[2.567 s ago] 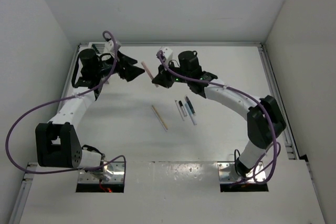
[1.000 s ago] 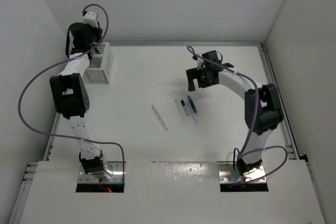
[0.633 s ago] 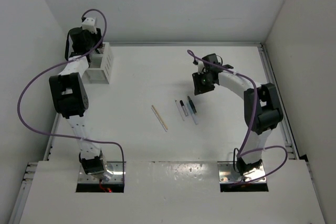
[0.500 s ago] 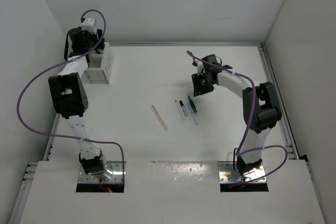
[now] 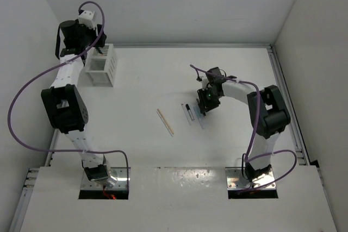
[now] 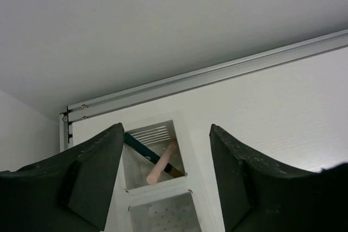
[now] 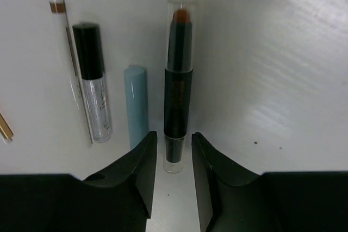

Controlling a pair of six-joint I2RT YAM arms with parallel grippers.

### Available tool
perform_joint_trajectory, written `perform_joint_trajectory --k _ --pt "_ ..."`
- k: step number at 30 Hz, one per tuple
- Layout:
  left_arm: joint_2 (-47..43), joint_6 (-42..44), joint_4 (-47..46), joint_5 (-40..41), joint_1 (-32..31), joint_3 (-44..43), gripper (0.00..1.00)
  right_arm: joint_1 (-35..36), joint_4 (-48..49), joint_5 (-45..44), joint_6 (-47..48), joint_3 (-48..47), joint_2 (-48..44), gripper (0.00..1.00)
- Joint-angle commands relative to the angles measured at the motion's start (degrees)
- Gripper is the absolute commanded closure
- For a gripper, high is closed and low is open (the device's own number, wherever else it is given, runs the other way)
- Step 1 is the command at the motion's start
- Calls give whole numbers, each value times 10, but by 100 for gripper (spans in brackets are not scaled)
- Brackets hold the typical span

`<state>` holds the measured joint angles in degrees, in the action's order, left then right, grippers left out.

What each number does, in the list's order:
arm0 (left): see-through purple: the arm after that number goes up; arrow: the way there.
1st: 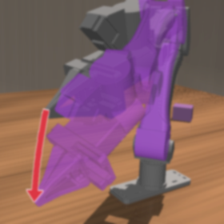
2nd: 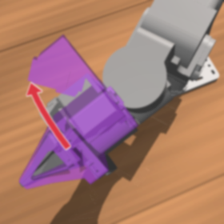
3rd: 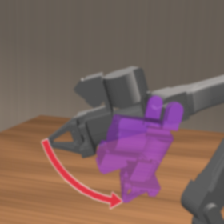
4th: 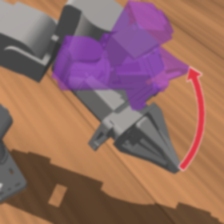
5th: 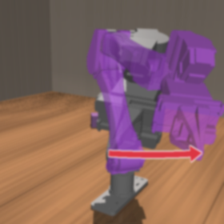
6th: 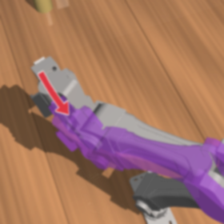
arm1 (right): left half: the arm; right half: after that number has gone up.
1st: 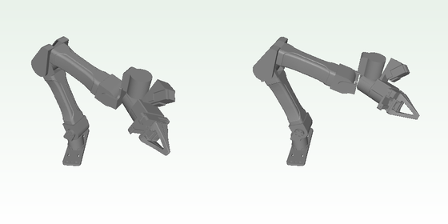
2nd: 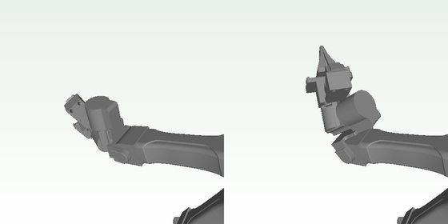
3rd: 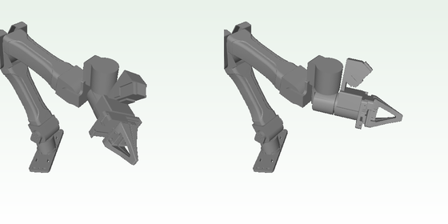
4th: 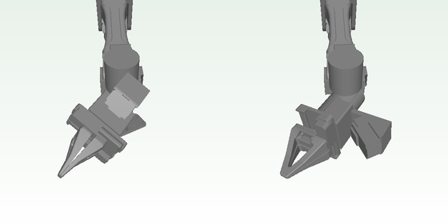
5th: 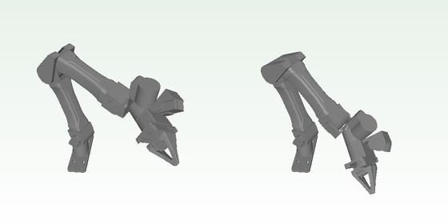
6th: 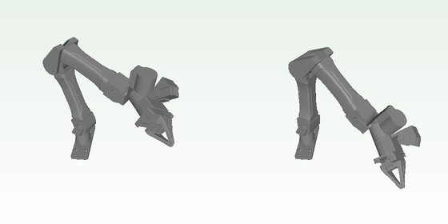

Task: Organize the makeup

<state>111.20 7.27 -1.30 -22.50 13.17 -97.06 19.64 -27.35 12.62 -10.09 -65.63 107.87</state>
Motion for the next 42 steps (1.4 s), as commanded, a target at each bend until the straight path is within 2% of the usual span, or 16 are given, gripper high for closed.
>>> perform_joint_trajectory --k 1,6,8,11,12,17,22,25,26,27,30,32,35,39,41,42 --pt "-65 16 25 -54 0 25 30 6 0 -15 -19 21 -28 68" --pt "-85 6 53 -81 0 44 30 18 2 -43 -20 32 -11 69" --pt "-92 6 68 -91 -5 51 30 19 -7 -65 -23 30 7 73" --pt "-103 36 103 -135 -17 62 30 19 -15 -106 -33 24 14 87" --pt "-108 43 113 -154 -17 62 30 17 -15 -116 -31 19 14 100" --pt "-114 47 160 -294 -58 67 31 14 -5 -115 8 -39 -14 100" --pt "-114 11 160 -375 -108 72 31 40 59 -84 52 -142 -42 100" --pt "-114 -58 116 -389 -141 72 30 68 140 -19 53 -172 -46 100" --pt "-108 -112 95 -396 -147 78 27 79 175 -6 45 -176 -44 100" --pt "-108 -142 44 -396 -153 86 27 82 191 46 41 -183 -37 100" --pt "-108 -238 -49 -396 -165 100 24 109 260 103 14 -209 -14 100" --pt "-108 -248 -56 -396 -173 107 24 123 313 115 -18 -221 3 100" --pt "-113 -200 -2 -384 -187 107 24 137 356 135 -33 -230 15 100" --pt "-119 -214 -7 -379 -187 126 24 150 358 142 -33 -238 23 100" --pt "-119 -221 -14 -373 -187 126 31 152 362 146 -38 -231 21 100" --pt "-119 -221 -14 -365 -187 126 50 152 367 147 -36 -226 19 100"
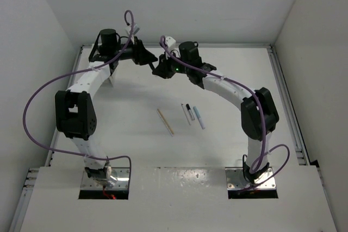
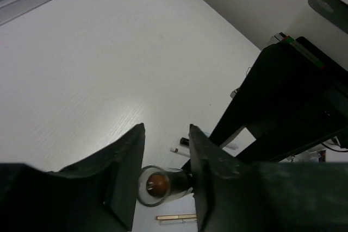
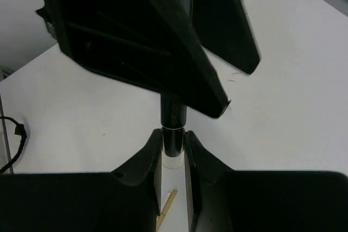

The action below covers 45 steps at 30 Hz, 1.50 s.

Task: Organize the makeup

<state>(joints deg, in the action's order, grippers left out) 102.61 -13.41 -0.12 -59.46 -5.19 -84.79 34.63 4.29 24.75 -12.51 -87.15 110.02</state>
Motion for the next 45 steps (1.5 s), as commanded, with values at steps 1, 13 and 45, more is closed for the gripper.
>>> perform_joint_trajectory --k 1,13,45 --pt "-33 -14 -26 5 -3 3 60 2 51 27 -15 -7 -4 100" --pt "-30 35 10 102 41 -42 100 -4 33 -29 -28 35 -22 0" --pt "194 163 -119 387 179 -185 40 -73 -107 -103 25 108 -52 0"
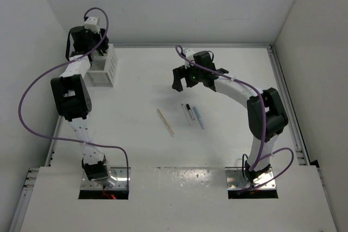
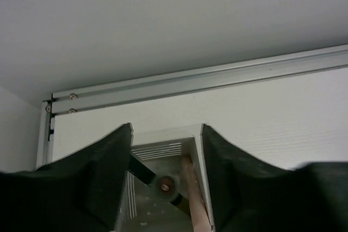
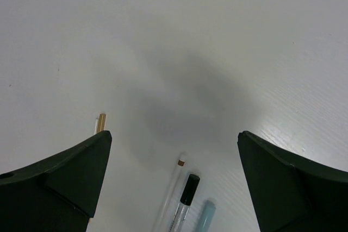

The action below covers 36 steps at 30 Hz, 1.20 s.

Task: Organize the makeup

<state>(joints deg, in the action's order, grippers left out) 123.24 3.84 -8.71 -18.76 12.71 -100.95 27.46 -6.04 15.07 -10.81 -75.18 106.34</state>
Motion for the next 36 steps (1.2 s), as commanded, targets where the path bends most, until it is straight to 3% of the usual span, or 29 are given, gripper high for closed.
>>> perform_joint_trajectory --k 1,4,8,10,11,14,16,18,21,22,23,29,36 --pt "-12 -9 -25 -20 6 -23 32 0 -11 -12 9 -9 -18 0" --pt "-41 16 -6 -52 11 -23 26 -1 -35 -29 18 -4 -31 0" --pt "-96 93 45 -94 11 -18 26 -1 -97 -67 25 -9 -49 0" --pt "-127 129 72 -127 -1 -2 34 -1 -125 -91 21 1 -64 0" --pt "-168 181 111 -135 -20 25 38 0 -139 -95 20 6 -73 0" --pt "-264 221 169 -135 -68 122 46 -1 -144 -126 -1 50 -97 0" --pt "-299 195 206 -141 -92 164 48 0 -141 -165 -20 95 -128 0" --pt "-322 96 234 -108 -129 227 52 -1 -133 -188 -40 117 -157 4" --pt "-356 -10 234 -74 -168 314 56 0 -112 -188 -39 164 -175 25" --pt "-361 -29 234 -40 -198 329 58 2 -107 -180 -34 183 -180 41" --pt "-367 -48 234 -22 -211 342 58 2 -117 -177 -33 186 -176 45" --pt "-404 -101 229 17 -286 421 55 2 -178 -139 -47 188 -136 52" --pt "-438 -112 209 17 -303 464 53 5 -148 -138 -87 266 -139 57"
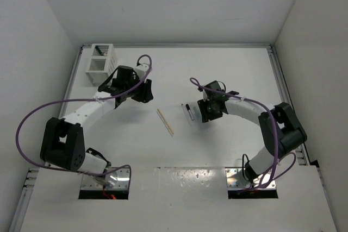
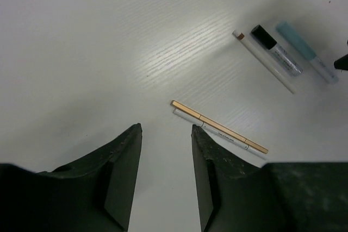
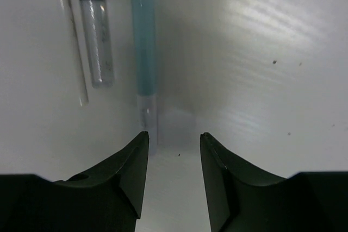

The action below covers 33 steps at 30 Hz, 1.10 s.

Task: Organize the makeup

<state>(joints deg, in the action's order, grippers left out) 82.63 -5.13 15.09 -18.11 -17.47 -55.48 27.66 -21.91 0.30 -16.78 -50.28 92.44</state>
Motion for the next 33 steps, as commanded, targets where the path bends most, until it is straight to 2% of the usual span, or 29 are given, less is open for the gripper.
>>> perform_joint_trajectory --k 1,13,16,17,18,20,21,24,26,27,30,31,33 --pt "-32 -23 -29 11 -1 15 53 4 13 22 -28 22 9 57" --pt "-48 -17 -39 16 -1 33 51 21 -15 -11 -38 -5 53 58" --pt "-53 -17 -39 16 -1 38 51 27 -42 -36 -41 -25 33 59" --pt "-53 -11 -45 16 -1 38 51 28 -37 -40 -29 -24 15 57" --pt "-53 -11 -45 16 -1 38 51 37 -26 -38 -2 -12 -4 49" --pt "-59 -11 -45 16 -1 44 51 43 -9 -19 35 -5 -27 42" --pt "-59 -6 -45 16 -1 44 51 47 -6 17 100 -2 -38 34" --pt "-59 -1 -45 16 -1 44 51 48 -28 64 211 -10 -32 22" --pt "-59 -1 -45 16 -1 44 51 42 -45 85 264 -32 -10 19" --pt "-59 5 -45 16 -1 44 51 41 -78 136 292 -56 13 19" --pt "-59 5 -45 16 -1 38 51 28 -137 217 329 -127 79 23" --pt "-59 5 -45 16 -1 38 51 26 -172 226 349 -167 105 26" --pt "-65 11 -45 16 -1 33 51 27 -213 247 365 -183 130 30"
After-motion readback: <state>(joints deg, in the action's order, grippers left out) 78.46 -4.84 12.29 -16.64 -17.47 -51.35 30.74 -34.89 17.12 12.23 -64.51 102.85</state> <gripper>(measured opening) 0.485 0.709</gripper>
